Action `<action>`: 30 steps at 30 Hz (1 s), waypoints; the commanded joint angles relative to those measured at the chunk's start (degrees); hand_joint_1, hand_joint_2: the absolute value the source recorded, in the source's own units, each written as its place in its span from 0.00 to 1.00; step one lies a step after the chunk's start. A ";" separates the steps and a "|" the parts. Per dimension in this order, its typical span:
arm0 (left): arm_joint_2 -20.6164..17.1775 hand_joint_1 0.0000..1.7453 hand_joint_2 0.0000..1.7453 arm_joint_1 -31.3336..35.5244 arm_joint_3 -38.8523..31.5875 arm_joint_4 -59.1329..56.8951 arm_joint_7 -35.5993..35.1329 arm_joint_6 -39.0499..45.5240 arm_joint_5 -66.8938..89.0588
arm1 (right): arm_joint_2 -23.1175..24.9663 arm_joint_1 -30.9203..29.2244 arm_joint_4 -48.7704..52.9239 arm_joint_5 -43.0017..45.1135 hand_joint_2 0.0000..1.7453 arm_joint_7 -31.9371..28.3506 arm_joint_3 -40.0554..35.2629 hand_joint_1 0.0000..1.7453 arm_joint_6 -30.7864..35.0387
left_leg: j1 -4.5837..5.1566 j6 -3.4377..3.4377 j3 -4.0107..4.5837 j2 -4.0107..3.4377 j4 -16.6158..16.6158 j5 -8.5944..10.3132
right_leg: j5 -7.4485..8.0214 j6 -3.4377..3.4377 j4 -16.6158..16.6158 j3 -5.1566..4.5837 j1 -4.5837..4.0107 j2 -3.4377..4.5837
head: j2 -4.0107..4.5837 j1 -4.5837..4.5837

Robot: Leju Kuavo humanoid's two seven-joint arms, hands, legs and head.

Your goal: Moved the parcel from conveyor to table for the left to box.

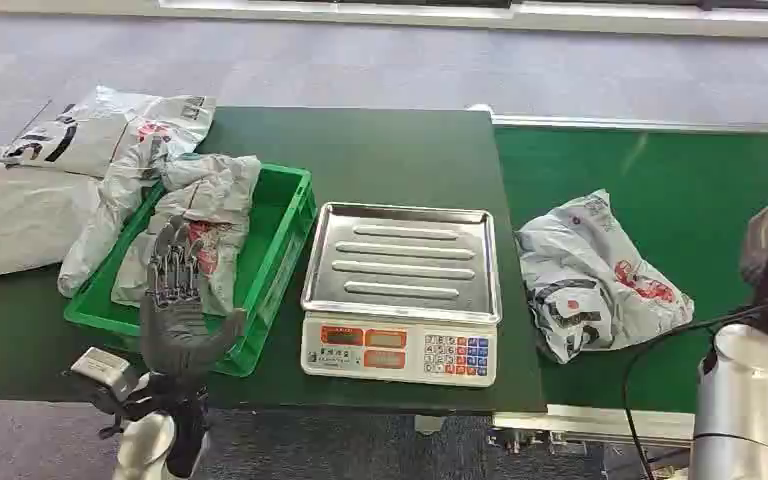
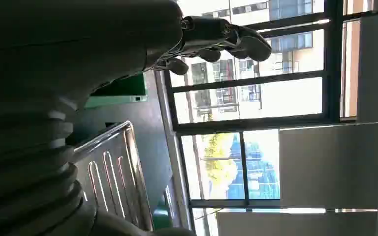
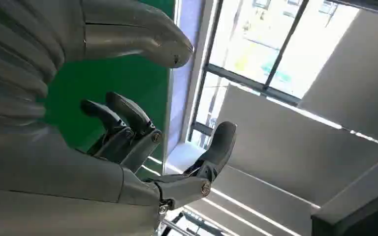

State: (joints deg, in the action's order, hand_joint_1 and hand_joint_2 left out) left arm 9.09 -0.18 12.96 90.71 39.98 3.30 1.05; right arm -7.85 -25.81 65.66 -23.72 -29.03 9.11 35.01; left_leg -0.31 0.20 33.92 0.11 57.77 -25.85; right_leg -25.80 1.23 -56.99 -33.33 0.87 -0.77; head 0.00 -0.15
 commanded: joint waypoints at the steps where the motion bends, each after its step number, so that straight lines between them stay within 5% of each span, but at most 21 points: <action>1: -2.46 0.00 1.00 0.94 0.23 -2.46 0.02 0.05 -0.29 | 0.44 0.42 -3.00 -0.96 1.00 0.86 -1.16 1.00 -0.56 | 0.00 0.03 -0.18 -0.10 -0.16 0.03 | 0.05 -0.09 0.14 0.13 -0.01 0.14 | 0.00 0.00; 15: -2.46 0.00 1.00 0.95 0.24 -2.46 0.02 0.05 -0.29 | 0.37 0.31 -2.99 -0.95 1.00 0.86 -1.14 1.00 -0.59 | 0.01 0.02 -0.14 -0.10 -0.14 0.01 | 0.03 -0.07 0.11 0.09 0.00 0.14 | 0.00 0.00; 16: -2.46 0.00 1.00 0.97 0.25 -2.42 0.02 0.08 -0.28 | 0.27 0.15 -3.39 -1.36 1.00 1.16 -1.18 0.29 -0.53 | 0.01 0.03 -0.29 -0.16 -0.31 0.05 | 0.09 -0.14 0.27 0.20 0.00 0.24 | 0.00 0.00; 17: -2.48 0.00 1.00 1.02 0.23 -2.39 0.02 0.15 -0.27 | 0.02 -0.03 -4.04 -2.07 1.00 1.74 -1.30 0.00 -0.54 | 0.00 0.02 -0.15 -0.11 -0.16 0.02 | 0.04 -0.08 0.13 0.10 -0.01 0.16 | 0.00 0.00; 23: -3.00 0.00 1.00 0.74 0.11 -1.11 0.02 0.25 -0.37 | -2.81 -5.29 -17.51 -7.31 1.00 11.49 -3.33 0.00 -7.84 | 0.00 0.00 -0.12 -0.15 -0.10 0.01 | 0.06 -0.06 0.10 0.07 -0.01 0.20 | 0.00 0.00; 30: -4.40 0.00 1.00 0.21 0.78 -1.34 0.02 -0.23 -1.77 | -2.99 -11.85 -31.92 -9.51 1.00 10.36 -3.63 0.00 -7.52 | 0.02 0.01 -0.15 -0.25 -0.21 0.09 | 0.16 -0.11 0.18 0.07 0.01 0.32 | 0.00 0.00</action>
State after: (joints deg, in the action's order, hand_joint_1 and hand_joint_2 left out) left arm 8.00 0.00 12.98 90.75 40.15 3.37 0.57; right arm -9.51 -29.49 53.32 -32.48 -17.77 7.98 26.75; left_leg -0.31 0.20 33.96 0.10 57.76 -25.83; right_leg -25.78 1.23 -56.99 -33.36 0.87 -0.77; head 0.00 -0.15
